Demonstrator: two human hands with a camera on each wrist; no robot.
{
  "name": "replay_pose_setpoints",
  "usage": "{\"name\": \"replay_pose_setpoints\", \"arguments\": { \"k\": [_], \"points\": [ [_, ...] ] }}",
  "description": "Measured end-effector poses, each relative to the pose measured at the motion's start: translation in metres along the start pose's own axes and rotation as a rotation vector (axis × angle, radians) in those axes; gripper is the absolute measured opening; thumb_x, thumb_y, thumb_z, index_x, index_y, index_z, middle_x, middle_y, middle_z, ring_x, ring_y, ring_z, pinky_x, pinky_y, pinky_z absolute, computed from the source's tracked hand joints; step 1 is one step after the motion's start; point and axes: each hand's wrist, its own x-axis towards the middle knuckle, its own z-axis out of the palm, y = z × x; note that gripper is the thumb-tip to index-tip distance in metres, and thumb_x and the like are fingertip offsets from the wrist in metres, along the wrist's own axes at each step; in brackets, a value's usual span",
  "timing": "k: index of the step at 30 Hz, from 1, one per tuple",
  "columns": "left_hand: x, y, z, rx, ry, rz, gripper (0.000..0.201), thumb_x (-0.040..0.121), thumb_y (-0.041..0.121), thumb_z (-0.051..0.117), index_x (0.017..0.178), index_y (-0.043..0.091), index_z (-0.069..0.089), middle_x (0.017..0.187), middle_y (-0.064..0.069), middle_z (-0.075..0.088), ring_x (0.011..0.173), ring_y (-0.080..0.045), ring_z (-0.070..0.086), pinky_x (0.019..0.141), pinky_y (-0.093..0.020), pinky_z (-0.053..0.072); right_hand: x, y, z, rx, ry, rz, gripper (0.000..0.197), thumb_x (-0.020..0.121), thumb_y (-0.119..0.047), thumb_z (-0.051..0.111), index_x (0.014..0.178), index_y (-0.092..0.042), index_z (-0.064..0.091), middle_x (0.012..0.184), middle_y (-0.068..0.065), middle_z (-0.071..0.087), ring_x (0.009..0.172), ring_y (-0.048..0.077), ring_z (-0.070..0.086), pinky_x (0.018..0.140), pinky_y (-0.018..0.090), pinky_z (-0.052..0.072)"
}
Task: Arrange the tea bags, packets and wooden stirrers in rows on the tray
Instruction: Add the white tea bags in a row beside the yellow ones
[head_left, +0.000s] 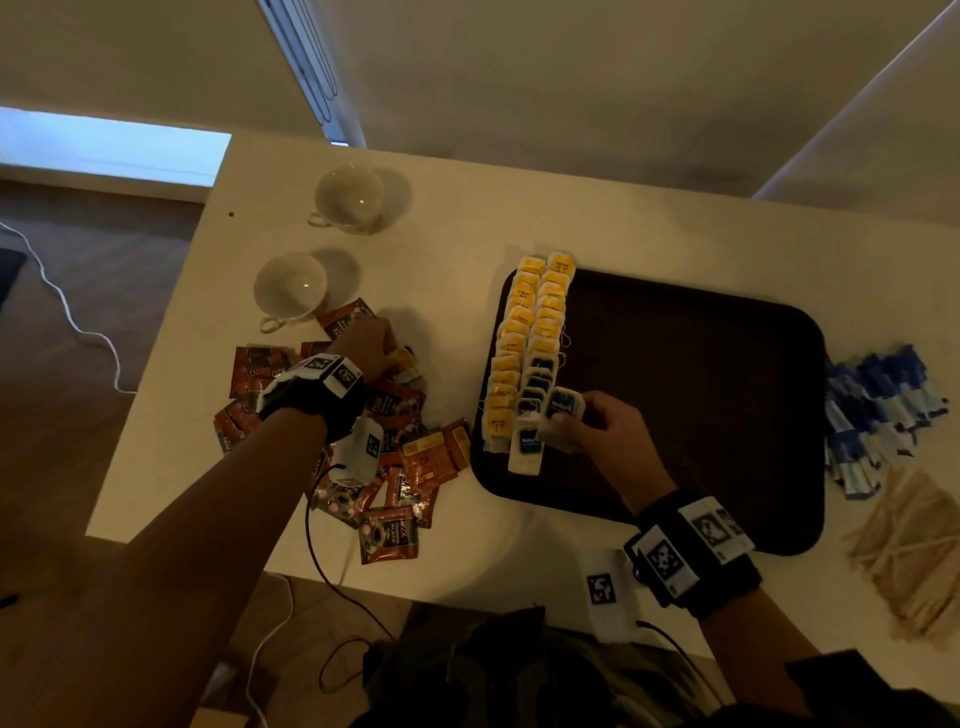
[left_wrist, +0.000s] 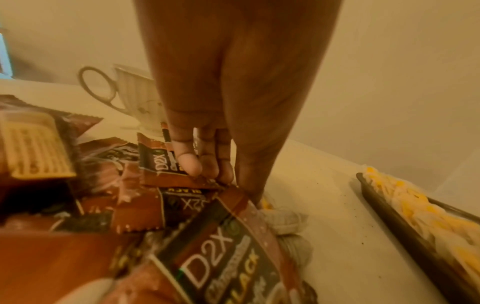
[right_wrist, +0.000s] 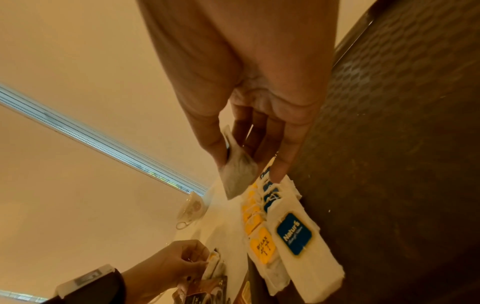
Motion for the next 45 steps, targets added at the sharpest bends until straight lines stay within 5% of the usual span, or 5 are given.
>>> {"name": "replay_pose_setpoints", "arguments": {
  "k": [11, 16, 24, 27, 45],
  "points": [
    [-0.028, 0.026, -0.002, -0.243, 0.117, 0.08, 0.014, 0.077, 0.012, 0.072, 0.079, 0.012, 0.058, 0.092, -0.01, 0.065, 0.089, -0.022, 0.06, 0.077, -0.033, 0.046, -0.006, -0.002, -0.016, 0.016, -0.005, 0.026, 0.006, 0.09, -0.014, 0.058, 0.093, -0.019, 0.057, 0.097, -0.001, 0.063, 0.085, 0.009, 0.062, 0.067, 0.018, 0.049],
    [-0.082, 0.076, 0.004, -0.505, 0.084, 0.211, 0.019, 0.077, 0.015, 0.075, 0.078, 0.015, 0.056, 0.079, 0.006, 0.062, 0.075, -0.005, 0.061, 0.065, -0.013, 0.047, -0.006, -0.007, -0.016, 0.058, -0.057, 0.037, 0.005, 0.091, -0.011, 0.056, 0.094, -0.014, 0.056, 0.093, -0.001, 0.062, 0.079, 0.007, 0.062, 0.061, 0.016, 0.051],
    [-0.115, 0.141, 0.026, -0.813, -0.191, 0.289, 0.018, 0.076, 0.004, 0.073, 0.085, 0.016, 0.062, 0.087, 0.002, 0.067, 0.082, -0.005, 0.065, 0.075, -0.019, 0.053, -0.01, -0.001, -0.017, -0.047, -0.121, 0.082, 0.022, 0.094, -0.003, 0.044, 0.111, 0.008, 0.054, 0.092, 0.015, 0.055, 0.082, 0.022, 0.053, 0.071, 0.026, 0.046],
    [-0.118, 0.147, 0.034, -0.847, -0.211, 0.264, 0.016, 0.078, 0.003, 0.07, 0.09, 0.012, 0.063, 0.096, -0.008, 0.067, 0.094, -0.024, 0.066, 0.082, -0.037, 0.056, -0.021, 0.004, -0.023, 0.114, -0.176, 0.139, 0.032, 0.098, -0.009, 0.039, 0.12, 0.013, 0.05, 0.101, 0.029, 0.056, 0.088, 0.025, 0.055, 0.078, 0.029, 0.049],
    [-0.123, 0.15, 0.051, -0.888, -0.089, 0.16, 0.017, 0.071, 0.008, 0.078, 0.076, 0.014, 0.063, 0.085, -0.01, 0.068, 0.087, -0.026, 0.067, 0.082, -0.045, 0.056, -0.034, 0.023, -0.035, 0.256, -0.144, 0.164, 0.021, 0.093, -0.011, 0.054, 0.111, -0.004, 0.061, 0.104, 0.014, 0.066, 0.091, 0.021, 0.066, 0.078, 0.029, 0.058]
  ]
}}
